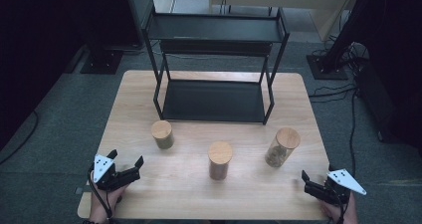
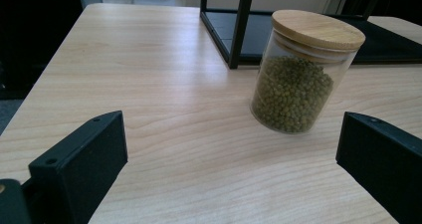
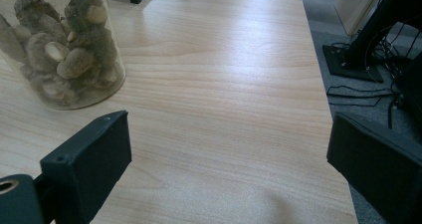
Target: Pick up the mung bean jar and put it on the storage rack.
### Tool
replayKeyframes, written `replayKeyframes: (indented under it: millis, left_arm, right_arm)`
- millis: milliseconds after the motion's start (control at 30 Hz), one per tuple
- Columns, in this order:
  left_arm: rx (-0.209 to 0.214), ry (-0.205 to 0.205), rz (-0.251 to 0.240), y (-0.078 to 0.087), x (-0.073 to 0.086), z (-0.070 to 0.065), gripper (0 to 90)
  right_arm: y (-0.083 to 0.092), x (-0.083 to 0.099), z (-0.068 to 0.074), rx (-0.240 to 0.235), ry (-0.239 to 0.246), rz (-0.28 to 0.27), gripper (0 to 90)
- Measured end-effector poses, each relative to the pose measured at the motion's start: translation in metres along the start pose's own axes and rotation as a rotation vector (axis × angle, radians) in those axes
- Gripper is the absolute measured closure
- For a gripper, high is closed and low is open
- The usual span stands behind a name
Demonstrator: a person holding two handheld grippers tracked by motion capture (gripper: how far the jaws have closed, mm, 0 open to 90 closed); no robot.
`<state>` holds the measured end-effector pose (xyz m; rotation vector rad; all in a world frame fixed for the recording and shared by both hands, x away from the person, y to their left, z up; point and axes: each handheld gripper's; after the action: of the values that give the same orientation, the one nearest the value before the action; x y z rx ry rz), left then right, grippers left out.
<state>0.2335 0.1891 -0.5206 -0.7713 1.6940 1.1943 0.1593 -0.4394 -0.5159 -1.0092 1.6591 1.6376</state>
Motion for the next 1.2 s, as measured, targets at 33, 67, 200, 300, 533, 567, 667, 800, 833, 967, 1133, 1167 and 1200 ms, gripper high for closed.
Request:
replayKeyframes:
  millis: [33, 67, 200, 300, 533, 567, 667, 800, 833, 967, 1133, 1167, 1200]
  left_arm:
    - [-0.001, -0.001, -0.002, -0.001, 0.000, -0.001, 0.0]
    - [-0.005, -0.007, -0.004, -0.002, 0.000, -0.003, 0.0]
    - [-0.017, -0.014, -0.011, -0.006, -0.001, -0.010, 0.0]
    - [-0.030, -0.014, -0.019, -0.010, -0.002, -0.016, 0.0]
    - [-0.047, -0.027, -0.051, -0.019, -0.004, -0.031, 0.0]
    - [-0.050, -0.024, -0.060, -0.021, -0.005, -0.033, 0.0]
    - [-0.053, -0.020, -0.069, -0.024, -0.005, -0.037, 0.0]
    - [-0.048, -0.013, -0.069, -0.030, -0.004, -0.041, 0.0]
    - [-0.046, -0.014, -0.067, -0.031, -0.004, -0.042, 0.0]
    - [-0.047, -0.021, -0.067, -0.034, -0.003, -0.045, 0.0]
    - [-0.042, -0.021, -0.065, -0.038, -0.003, -0.050, 0.0]
    - [-0.043, -0.021, -0.064, -0.038, -0.004, -0.051, 0.0]
    - [-0.043, -0.022, -0.065, -0.039, -0.004, -0.051, 0.0]
  right_arm:
    - [0.000, 0.000, 0.000, 0.001, 0.000, -0.001, 3.4]
    - [0.000, 0.000, 0.000, 0.001, -0.001, -0.001, 3.4]
    - [0.000, 0.000, 0.000, 0.001, 0.000, -0.002, 3.4]
    - [0.000, 0.000, 0.000, 0.000, -0.003, -0.001, 3.4]
    - [0.000, 0.000, 0.000, -0.003, 0.000, -0.001, 3.4]
    - [0.000, 0.000, 0.000, -0.003, -0.003, -0.001, 3.4]
    - [0.000, 0.000, 0.000, -0.003, -0.002, -0.001, 3.4]
    - [0.000, 0.000, 0.000, -0.004, -0.002, 0.001, 3.4]
    - [0.000, 0.000, 0.000, -0.004, -0.002, 0.001, 3.4]
    - [0.000, 0.000, 0.000, -0.003, -0.003, 0.000, 3.4]
    - [0.000, 0.000, 0.000, -0.004, -0.003, -0.001, 3.4]
    - [0.000, 0.000, 0.000, -0.004, -0.004, -0.002, 3.4]
    - [0.000, 0.000, 0.000, -0.004, -0.004, -0.002, 3.4]
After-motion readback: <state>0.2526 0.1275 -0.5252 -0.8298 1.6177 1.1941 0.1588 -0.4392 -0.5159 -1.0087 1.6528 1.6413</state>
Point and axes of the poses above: each handheld gripper's, and its own axes: y roughly backward along the jaws, x roughly out of its underside, z roughly to its left, and after that the axes turned 2 degrees about z, right-handed
